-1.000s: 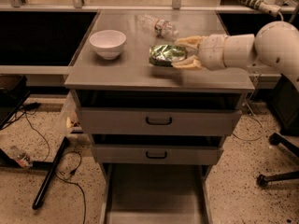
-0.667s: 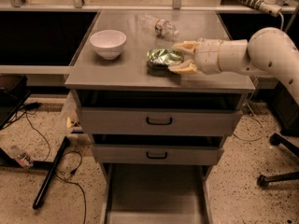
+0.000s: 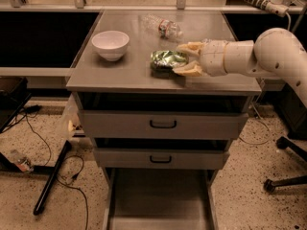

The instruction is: Pick green can from bottom drawer and place on counter

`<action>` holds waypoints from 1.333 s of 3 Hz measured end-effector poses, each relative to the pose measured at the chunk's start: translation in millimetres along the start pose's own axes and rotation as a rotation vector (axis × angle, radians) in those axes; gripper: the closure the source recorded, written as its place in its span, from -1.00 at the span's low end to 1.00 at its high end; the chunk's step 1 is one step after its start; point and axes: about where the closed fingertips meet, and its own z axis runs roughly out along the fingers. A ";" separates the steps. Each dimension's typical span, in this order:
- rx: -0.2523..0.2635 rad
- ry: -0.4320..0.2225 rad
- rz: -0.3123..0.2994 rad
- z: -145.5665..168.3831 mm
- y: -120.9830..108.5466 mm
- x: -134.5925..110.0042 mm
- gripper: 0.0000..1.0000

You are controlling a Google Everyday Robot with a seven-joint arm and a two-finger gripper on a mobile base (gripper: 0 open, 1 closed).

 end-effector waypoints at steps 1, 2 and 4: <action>0.000 0.000 0.000 0.0 0.0 0.0 -0.32; 0.000 0.000 0.000 0.1 0.0 0.0 -0.79; 0.000 0.000 0.000 0.1 0.0 -0.1 -1.00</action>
Offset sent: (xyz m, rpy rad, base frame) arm 0.0000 0.0000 0.0000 0.0000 0.0000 0.0000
